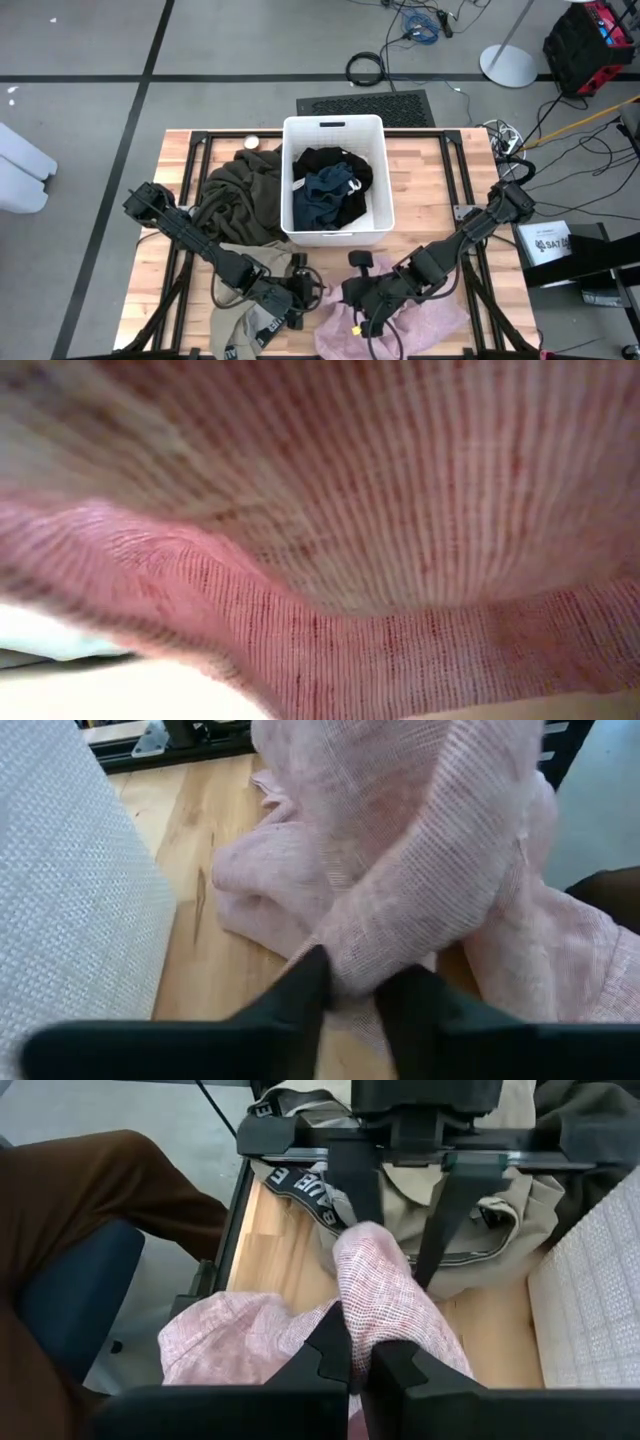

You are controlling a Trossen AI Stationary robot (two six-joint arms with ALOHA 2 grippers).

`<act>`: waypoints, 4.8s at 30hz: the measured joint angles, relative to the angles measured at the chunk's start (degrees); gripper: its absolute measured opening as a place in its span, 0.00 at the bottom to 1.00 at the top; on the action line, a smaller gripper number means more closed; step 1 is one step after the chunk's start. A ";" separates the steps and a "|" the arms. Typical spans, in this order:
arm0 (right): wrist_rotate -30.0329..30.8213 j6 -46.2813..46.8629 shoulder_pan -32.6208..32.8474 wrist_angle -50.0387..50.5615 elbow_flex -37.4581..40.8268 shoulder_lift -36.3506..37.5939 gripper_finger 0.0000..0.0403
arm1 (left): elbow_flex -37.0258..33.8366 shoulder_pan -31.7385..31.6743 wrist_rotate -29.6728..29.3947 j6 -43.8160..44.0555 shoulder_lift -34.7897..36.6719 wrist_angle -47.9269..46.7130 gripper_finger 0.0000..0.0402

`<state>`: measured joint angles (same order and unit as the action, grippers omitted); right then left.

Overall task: Sort clothes
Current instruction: Put the pink polo into the laundry bin

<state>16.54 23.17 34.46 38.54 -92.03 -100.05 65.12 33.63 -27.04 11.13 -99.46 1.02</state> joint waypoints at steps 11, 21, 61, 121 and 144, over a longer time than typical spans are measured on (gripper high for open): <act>-0.23 3.31 1.10 -0.08 0.00 0.00 0.08 | 0.00 0.00 1.57 -1.52 0.00 -0.52 0.01; -2.46 9.49 1.95 9.26 0.00 0.02 0.44 | 0.00 0.00 0.18 -1.02 0.00 -6.09 0.01; 1.18 49.79 1.26 -7.01 0.02 -8.50 0.53 | 0.00 0.26 -1.71 1.97 -0.04 -9.59 0.02; 14.16 43.87 4.60 47.92 -41.79 -15.26 0.00 | 0.02 3.91 -0.61 -10.11 14.25 -2.42 0.02; 34.39 -12.12 3.09 19.20 -41.53 3.86 0.00 | 0.95 3.20 -0.01 -35.73 33.59 27.36 0.02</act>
<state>50.93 11.05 37.55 57.74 -133.56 -96.19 66.07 36.83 -27.05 -24.60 -65.87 28.38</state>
